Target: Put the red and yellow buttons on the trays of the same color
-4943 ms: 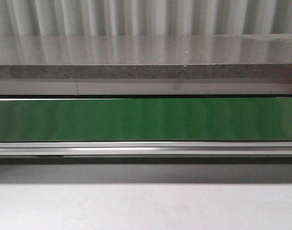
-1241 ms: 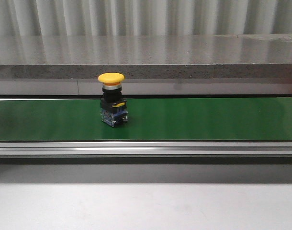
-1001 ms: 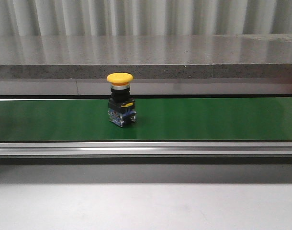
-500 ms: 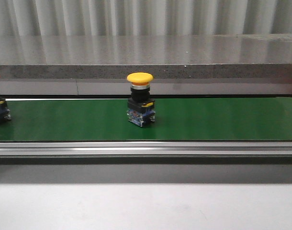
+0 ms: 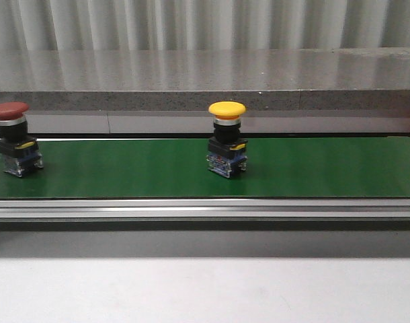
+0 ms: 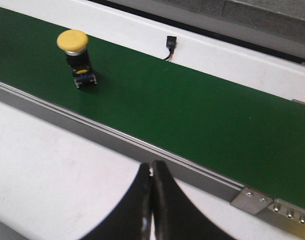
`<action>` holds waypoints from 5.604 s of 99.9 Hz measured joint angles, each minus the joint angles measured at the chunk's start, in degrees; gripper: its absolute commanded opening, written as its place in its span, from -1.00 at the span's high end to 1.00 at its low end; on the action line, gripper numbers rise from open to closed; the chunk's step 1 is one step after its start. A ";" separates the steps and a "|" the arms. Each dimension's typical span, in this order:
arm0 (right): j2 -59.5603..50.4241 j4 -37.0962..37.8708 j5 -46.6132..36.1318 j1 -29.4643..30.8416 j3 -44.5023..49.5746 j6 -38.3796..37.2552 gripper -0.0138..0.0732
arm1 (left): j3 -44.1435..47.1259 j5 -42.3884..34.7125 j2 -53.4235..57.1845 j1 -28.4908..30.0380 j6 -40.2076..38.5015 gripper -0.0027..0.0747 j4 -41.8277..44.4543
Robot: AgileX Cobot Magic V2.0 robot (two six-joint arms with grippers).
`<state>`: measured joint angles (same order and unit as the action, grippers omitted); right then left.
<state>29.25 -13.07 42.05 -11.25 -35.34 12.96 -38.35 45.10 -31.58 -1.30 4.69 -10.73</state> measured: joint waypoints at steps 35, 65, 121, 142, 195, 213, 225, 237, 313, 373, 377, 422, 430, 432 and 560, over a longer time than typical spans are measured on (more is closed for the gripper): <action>22.07 -1.25 5.54 -3.13 -15.20 0.00 0.31 | 6.88 -3.93 9.72 0.00 0.61 0.98 0.00; 40.67 -1.66 10.25 -5.77 -27.03 0.00 -0.81 | 7.73 -4.87 11.28 0.00 0.61 0.98 0.00; 63.24 -0.79 15.01 -7.05 -39.95 3.85 -0.80 | 7.76 -4.87 11.28 0.00 0.73 0.98 0.00; 67.81 2.22 12.24 -7.05 -40.40 3.96 -0.43 | 7.76 -4.87 11.28 0.00 0.73 0.98 0.00; 63.29 2.45 9.96 -4.09 -38.79 -2.39 0.35 | 7.76 -4.87 11.28 0.00 0.85 0.98 0.00; 55.82 2.45 10.43 1.99 -33.37 -6.38 0.35 | 7.76 -4.87 11.28 0.00 0.85 0.98 0.00; 51.00 2.66 11.61 7.52 -30.01 -6.95 0.35 | 7.76 -4.87 11.28 0.00 0.95 0.98 0.00; 46.13 4.41 12.50 14.41 -27.00 -7.04 0.35 | 7.76 -4.87 11.28 0.00 0.93 0.98 0.00; 51.28 6.45 8.79 46.19 -18.92 -17.20 0.36 | 7.76 -4.87 11.28 0.00 0.93 0.98 0.00; 61.85 6.45 0.64 46.19 -18.92 -17.33 -0.31 | 7.76 -4.87 11.28 0.00 0.96 0.98 0.00; 61.85 6.45 0.53 46.19 -18.92 -17.33 -0.43 | 7.76 -4.87 11.28 0.00 0.96 0.98 0.00; 57.69 6.48 -0.59 46.19 -18.92 -17.43 -0.57 | 7.76 -4.87 11.28 0.00 0.96 0.98 0.00; 54.73 6.69 -0.59 46.19 -18.92 -17.43 -0.57 | 7.76 -4.95 11.28 0.00 0.96 0.98 0.00; 53.85 6.69 -0.59 46.19 -18.92 -17.43 -0.57 | 7.76 -4.95 11.28 0.00 0.96 0.98 0.00; 55.40 1.35 28.41 6.67 -40.65 10.89 -0.80 | 7.76 -5.22 11.28 0.00 0.96 0.98 0.00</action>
<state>84.65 -11.73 70.46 -4.58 -75.99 23.85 -30.59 39.88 -20.30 -1.30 5.65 -10.73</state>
